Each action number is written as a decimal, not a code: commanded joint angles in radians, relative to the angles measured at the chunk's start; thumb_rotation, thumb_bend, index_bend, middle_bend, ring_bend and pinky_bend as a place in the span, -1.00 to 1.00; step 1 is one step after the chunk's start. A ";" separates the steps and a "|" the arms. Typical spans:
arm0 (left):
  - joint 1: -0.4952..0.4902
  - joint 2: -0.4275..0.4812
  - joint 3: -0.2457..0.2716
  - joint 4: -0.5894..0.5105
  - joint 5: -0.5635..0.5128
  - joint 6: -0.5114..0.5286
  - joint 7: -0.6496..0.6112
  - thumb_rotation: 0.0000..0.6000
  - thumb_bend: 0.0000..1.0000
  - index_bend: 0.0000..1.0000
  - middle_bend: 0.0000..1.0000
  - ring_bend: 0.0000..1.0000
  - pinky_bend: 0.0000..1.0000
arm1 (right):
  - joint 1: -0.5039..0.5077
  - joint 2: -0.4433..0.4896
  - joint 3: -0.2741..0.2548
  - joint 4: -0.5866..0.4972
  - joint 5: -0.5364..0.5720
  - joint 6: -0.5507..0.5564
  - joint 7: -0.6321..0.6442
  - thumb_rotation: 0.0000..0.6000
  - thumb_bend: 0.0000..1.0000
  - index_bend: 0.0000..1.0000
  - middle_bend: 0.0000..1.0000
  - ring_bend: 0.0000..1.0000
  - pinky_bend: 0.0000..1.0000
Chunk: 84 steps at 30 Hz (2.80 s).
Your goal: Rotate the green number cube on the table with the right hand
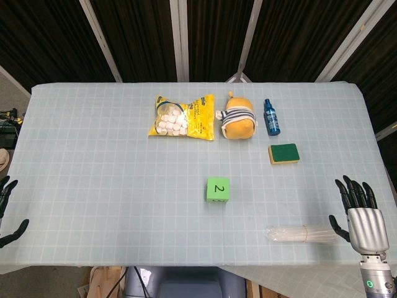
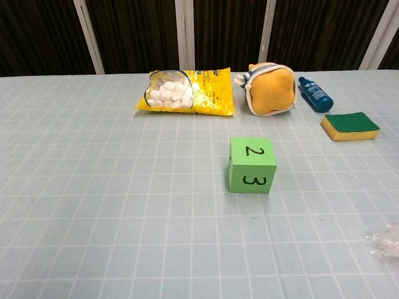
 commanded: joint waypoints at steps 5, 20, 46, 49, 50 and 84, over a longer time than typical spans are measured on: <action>0.002 -0.003 0.005 -0.005 0.015 0.008 0.015 1.00 -0.28 -0.96 -1.00 -1.00 -1.00 | -0.011 0.011 0.000 -0.005 0.004 0.018 0.008 1.00 -0.32 -0.84 -0.88 -0.80 -0.88; 0.006 0.004 0.005 0.003 0.026 0.022 -0.018 1.00 -0.28 -0.96 -1.00 -1.00 -1.00 | -0.009 0.035 -0.017 -0.033 0.005 -0.007 0.018 1.00 -0.32 -0.84 -0.88 -0.80 -0.88; -0.002 0.000 -0.005 0.000 -0.007 -0.001 -0.017 1.00 -0.28 -0.96 -1.00 -1.00 -1.00 | 0.426 0.230 0.065 -0.367 0.518 -0.641 -0.366 1.00 0.28 -0.39 0.76 0.77 0.48; -0.003 0.004 -0.006 0.000 -0.013 -0.006 -0.023 1.00 -0.28 -0.96 -1.00 -1.00 -1.00 | 0.484 0.186 0.066 -0.370 0.609 -0.642 -0.435 1.00 0.28 -0.39 0.76 0.77 0.48; -0.004 0.005 -0.007 -0.001 -0.015 -0.007 -0.025 1.00 -0.28 -0.96 -1.00 -1.00 -1.00 | 0.501 0.173 0.065 -0.372 0.636 -0.637 -0.459 1.00 0.28 -0.39 0.76 0.77 0.48; -0.010 0.015 -0.026 -0.002 -0.054 -0.019 -0.049 1.00 -0.28 -0.96 -1.00 -1.00 -1.00 | 0.938 -0.087 0.041 -0.354 1.200 -0.550 -0.699 1.00 0.28 -0.41 0.77 0.77 0.48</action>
